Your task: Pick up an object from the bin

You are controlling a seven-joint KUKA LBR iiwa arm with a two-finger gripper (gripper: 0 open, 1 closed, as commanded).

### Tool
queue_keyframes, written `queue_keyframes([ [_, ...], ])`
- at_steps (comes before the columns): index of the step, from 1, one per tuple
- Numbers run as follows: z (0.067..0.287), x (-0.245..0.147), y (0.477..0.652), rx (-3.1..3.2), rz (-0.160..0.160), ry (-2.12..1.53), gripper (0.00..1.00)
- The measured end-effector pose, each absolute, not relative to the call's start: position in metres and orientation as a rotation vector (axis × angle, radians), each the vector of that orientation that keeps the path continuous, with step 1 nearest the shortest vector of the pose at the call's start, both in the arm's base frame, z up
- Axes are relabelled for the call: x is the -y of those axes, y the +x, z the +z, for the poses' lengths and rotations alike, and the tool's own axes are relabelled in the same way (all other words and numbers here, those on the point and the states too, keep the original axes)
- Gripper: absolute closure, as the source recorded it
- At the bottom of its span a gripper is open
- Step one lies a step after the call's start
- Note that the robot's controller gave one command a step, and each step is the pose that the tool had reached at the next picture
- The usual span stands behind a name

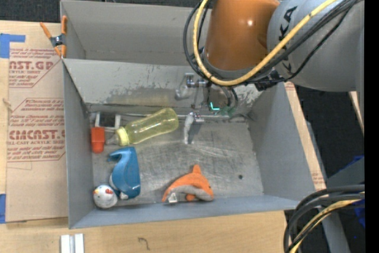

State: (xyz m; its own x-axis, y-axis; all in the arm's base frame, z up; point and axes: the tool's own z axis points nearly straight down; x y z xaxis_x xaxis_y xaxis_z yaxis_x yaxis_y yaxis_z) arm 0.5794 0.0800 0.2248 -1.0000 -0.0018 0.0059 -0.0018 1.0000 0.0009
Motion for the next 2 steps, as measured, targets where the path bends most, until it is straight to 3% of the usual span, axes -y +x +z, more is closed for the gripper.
queue_keyframes([
  [1, 0.229, -0.08, 0.581, 3.144, -0.002, 0.002, 0.0],
  [2, 0.188, -0.088, 0.57, 3.149, -0.001, 0.086, 0.0],
])
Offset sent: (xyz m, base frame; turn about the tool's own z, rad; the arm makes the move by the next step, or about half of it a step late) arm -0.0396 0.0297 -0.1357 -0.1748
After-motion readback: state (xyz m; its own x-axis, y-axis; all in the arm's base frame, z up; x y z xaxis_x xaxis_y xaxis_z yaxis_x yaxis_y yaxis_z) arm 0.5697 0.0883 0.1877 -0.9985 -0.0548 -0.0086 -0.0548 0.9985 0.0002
